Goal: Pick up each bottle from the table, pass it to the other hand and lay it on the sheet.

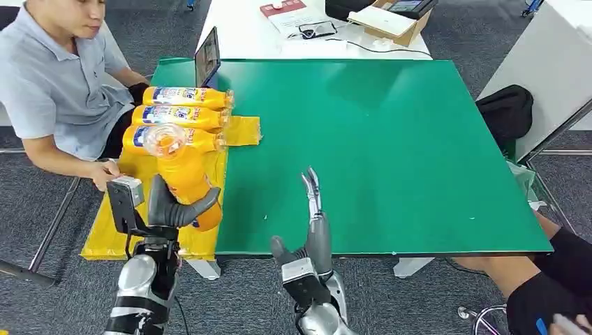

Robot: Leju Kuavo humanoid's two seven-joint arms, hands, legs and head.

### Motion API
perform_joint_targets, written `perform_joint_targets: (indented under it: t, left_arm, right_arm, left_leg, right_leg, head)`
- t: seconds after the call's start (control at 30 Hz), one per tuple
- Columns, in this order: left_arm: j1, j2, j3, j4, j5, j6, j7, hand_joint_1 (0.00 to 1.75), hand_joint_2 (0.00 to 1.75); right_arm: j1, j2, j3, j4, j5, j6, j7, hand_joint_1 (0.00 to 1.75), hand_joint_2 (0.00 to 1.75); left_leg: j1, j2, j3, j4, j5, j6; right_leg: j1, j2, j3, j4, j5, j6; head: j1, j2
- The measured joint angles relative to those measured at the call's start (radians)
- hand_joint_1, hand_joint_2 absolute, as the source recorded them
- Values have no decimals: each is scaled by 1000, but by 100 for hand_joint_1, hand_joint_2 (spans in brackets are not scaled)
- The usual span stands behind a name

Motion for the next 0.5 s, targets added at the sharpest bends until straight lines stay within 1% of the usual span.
perform_joint_targets:
  t: [0.07,0.17,0.2,0.33,0.5]
  left_arm:
    - [-23,22,-5,22,-74,30,20,168,175]
    - [-63,73,-31,71,-365,135,74,168,175]
    - [-76,88,-36,88,-417,146,80,168,175]
    - [-106,123,-48,128,-423,153,84,168,175]
    - [-121,142,-58,153,-425,153,84,168,175]
  right_arm:
    - [-6,-5,16,0,-17,1,0,0,0]
    - [-15,-8,25,0,-32,15,0,0,0]
    - [-17,-8,27,0,-34,18,0,0,0]
    - [-21,-10,30,0,-34,21,0,0,0]
    - [-24,-12,35,0,-34,21,0,0,0]
  left_leg:
    - [0,0,0,0,0,0]
    - [0,0,0,0,0,0]
    - [0,0,0,0,0,0]
    - [0,0,0,0,0,0]
    - [0,0,0,0,0,0]
  right_leg:
    - [0,0,0,0,0,0]
    - [0,0,0,0,0,0]
    - [0,0,0,0,0,0]
    - [0,0,0,0,0,0]
    - [0,0,0,0,0,0]
  head:
    - [0,0]
    - [0,0]
    - [0,0]
    - [0,0]
    - [0,0]
